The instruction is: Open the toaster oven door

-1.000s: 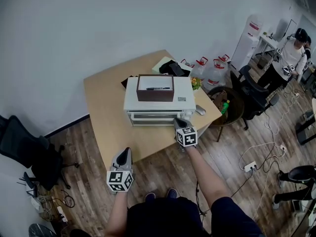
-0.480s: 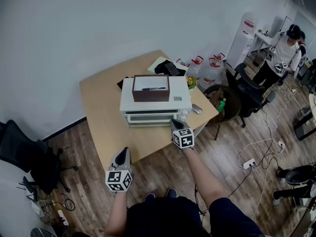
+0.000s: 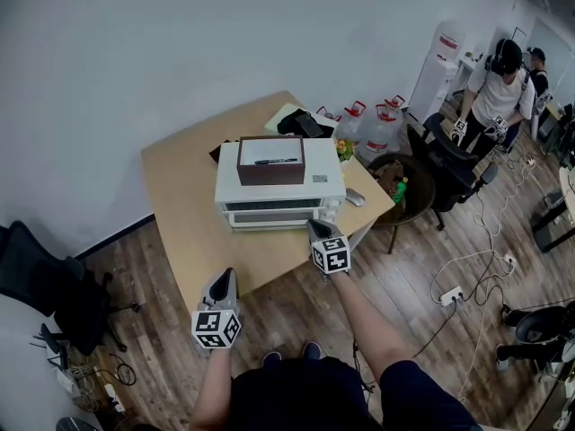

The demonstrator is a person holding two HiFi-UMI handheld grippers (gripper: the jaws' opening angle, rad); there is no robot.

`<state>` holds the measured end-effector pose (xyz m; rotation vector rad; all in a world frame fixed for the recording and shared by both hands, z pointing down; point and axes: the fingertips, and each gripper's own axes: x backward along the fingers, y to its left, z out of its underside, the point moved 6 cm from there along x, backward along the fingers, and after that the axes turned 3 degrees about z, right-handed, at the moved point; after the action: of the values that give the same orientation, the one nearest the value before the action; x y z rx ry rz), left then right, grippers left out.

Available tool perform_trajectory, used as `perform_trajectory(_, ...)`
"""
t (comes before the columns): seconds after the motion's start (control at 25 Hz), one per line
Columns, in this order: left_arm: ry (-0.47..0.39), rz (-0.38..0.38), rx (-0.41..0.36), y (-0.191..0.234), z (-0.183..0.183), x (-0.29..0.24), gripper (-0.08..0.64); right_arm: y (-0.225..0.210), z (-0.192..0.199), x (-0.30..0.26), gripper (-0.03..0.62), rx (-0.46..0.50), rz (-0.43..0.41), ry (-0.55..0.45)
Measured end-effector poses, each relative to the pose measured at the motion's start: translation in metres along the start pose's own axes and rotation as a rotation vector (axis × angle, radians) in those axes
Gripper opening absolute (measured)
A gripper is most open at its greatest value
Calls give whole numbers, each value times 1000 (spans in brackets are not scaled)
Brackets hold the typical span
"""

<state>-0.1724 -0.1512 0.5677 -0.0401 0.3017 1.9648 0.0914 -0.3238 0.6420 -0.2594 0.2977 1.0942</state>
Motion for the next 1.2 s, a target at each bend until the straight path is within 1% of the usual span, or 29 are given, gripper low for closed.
perform_trajectory(0.2, 2, -7, -3, 1, 0, 3, -5, 2, 1, 2, 6, 5, -1, -1)
perform_trajectory(0.88, 17, 6, -9, 1, 4, 2, -5, 6, 9, 8, 6, -7, -1, -9)
perform_trajectory(1.2, 21, 13, -4, 3, 4, -2, -5, 5, 7, 6, 6, -4, -2, 12)
